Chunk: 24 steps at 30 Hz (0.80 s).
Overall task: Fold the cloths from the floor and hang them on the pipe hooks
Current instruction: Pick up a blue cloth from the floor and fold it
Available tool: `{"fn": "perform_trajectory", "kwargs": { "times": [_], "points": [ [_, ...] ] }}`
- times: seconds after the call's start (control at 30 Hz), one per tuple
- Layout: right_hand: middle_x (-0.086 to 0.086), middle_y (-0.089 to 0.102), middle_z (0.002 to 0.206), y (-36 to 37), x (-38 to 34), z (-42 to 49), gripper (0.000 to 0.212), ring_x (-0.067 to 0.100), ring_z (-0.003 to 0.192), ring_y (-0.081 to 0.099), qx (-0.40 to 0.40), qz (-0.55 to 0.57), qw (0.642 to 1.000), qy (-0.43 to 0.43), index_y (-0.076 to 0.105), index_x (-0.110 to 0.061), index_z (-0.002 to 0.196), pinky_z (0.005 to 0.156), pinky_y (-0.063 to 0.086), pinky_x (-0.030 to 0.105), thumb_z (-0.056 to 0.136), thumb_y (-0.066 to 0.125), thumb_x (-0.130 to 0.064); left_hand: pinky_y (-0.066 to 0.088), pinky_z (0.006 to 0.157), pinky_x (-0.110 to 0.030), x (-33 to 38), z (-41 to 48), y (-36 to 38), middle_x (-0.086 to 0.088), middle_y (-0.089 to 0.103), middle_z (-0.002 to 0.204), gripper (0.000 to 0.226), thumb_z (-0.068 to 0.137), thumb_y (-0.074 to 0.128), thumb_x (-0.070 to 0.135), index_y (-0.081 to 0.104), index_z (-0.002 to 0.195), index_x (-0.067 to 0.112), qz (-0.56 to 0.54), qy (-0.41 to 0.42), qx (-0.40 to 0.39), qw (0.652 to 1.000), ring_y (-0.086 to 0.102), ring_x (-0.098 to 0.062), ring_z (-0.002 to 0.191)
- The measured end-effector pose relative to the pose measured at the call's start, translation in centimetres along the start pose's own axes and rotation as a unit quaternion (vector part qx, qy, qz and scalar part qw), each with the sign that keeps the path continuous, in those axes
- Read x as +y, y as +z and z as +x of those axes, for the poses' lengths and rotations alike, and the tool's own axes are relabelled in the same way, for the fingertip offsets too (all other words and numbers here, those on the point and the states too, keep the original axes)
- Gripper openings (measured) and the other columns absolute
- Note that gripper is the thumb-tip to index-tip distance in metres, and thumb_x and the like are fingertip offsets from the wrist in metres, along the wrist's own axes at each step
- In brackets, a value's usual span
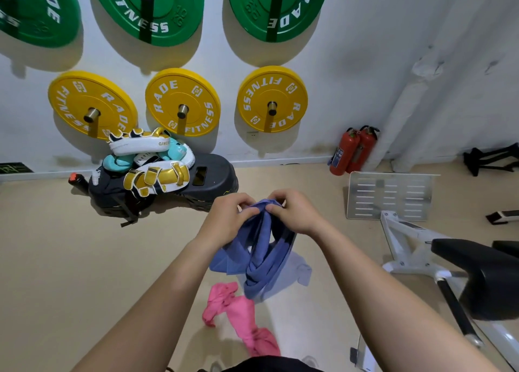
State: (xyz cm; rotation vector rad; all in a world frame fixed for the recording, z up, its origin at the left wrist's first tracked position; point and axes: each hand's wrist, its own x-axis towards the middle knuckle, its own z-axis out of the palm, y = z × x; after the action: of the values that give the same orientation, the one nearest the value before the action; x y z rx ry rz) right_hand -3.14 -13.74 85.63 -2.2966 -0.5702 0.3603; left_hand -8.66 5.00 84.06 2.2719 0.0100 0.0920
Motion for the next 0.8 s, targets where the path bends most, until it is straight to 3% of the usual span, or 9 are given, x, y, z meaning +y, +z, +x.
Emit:
{"fn": "perform_trajectory", "kwargs": {
  "times": [0.13,0.23,0.4,0.53,0.67,0.73,0.8],
  "points": [
    [-0.008,0.07,0.082,-1.4,-0.9,-0.1,0.016,-0.001,0.069,0.055,-0.007,0.02,0.999,-0.03,0.069,-0.031,0.085,0.065,0.039,0.012,0.092,0.062,-0.019,0.039,0.058,-0.021,-2.0,-1.6,1.0,0.006,0.066,0.073,0.003,0.089,0.069,0.02,0.071,0.088,0.018,-0.005,-0.026,-0.024,0.999,0.049,-0.008,0.06],
    [-0.014,0.065,0.076,-2.9,-1.5,-0.2,0.013,-0.01,0.061,0.053,0.001,0.036,0.999,-0.035,0.072,-0.023,0.088,0.058,0.036,0.006,0.094,0.061,-0.017,0.039,0.059,-0.026,-3.3,-2.8,1.9,0.007,0.06,0.066,0.008,0.09,0.066,0.016,0.065,0.082,0.019,-0.004,-0.058,-0.04,0.998,0.046,-0.009,0.059],
    [-0.008,0.067,0.075,-5.7,-1.3,-0.8,0.014,-0.005,0.055,0.049,0.043,0.065,0.997,-0.006,0.073,-0.017,0.095,0.054,0.039,0.009,0.095,0.059,-0.018,0.039,0.065,-0.027,-4.6,-3.7,3.0,0.009,0.058,0.073,0.008,0.092,0.063,0.014,0.064,0.085,0.018,0.006,-0.079,-0.054,0.995,0.05,-0.007,0.067],
    [-0.009,0.061,0.067,-7.6,-0.4,-1.4,0.014,0.004,0.056,0.046,0.068,0.053,0.996,0.017,0.072,-0.011,0.092,0.052,0.038,0.013,0.096,0.06,-0.016,0.042,0.067,-0.011,-5.1,-3.6,1.9,0.007,0.064,0.085,0.01,0.095,0.06,0.011,0.068,0.099,0.017,-0.038,-0.121,0.033,0.991,0.057,0.0,0.077],
    [-0.005,0.064,0.071,-7.7,1.2,-1.8,0.005,-0.003,0.057,0.05,0.08,0.081,0.992,0.055,0.072,-0.014,0.088,0.056,0.041,0.011,0.091,0.068,-0.013,0.05,0.064,-0.024,-4.1,-2.8,-0.6,-0.002,0.067,0.082,0.012,0.097,0.059,0.011,0.068,0.102,0.017,-0.104,-0.148,0.092,0.979,0.061,-0.011,0.071],
    [0.001,0.064,0.076,-7.0,2.1,-2.0,0.009,0.006,0.068,0.055,0.104,0.121,0.983,0.09,0.072,-0.013,0.093,0.065,0.045,0.015,0.085,0.076,-0.011,0.05,0.058,-0.025,-3.0,-2.4,-1.3,-0.005,0.068,0.078,0.01,0.096,0.061,0.011,0.068,0.1,0.016,-0.129,-0.148,0.096,0.976,0.062,-0.012,0.066],
    [-0.001,0.061,0.072,-5.9,2.7,-2.3,0.014,0.008,0.065,0.055,0.127,0.156,0.971,0.129,0.07,-0.01,0.092,0.065,0.047,0.02,0.081,0.08,-0.01,0.049,0.053,-0.022,-1.8,-2.2,-1.3,-0.005,0.067,0.071,0.005,0.093,0.064,0.011,0.069,0.094,0.013,-0.138,-0.149,0.075,0.976,0.061,-0.01,0.06]
  ]
}}
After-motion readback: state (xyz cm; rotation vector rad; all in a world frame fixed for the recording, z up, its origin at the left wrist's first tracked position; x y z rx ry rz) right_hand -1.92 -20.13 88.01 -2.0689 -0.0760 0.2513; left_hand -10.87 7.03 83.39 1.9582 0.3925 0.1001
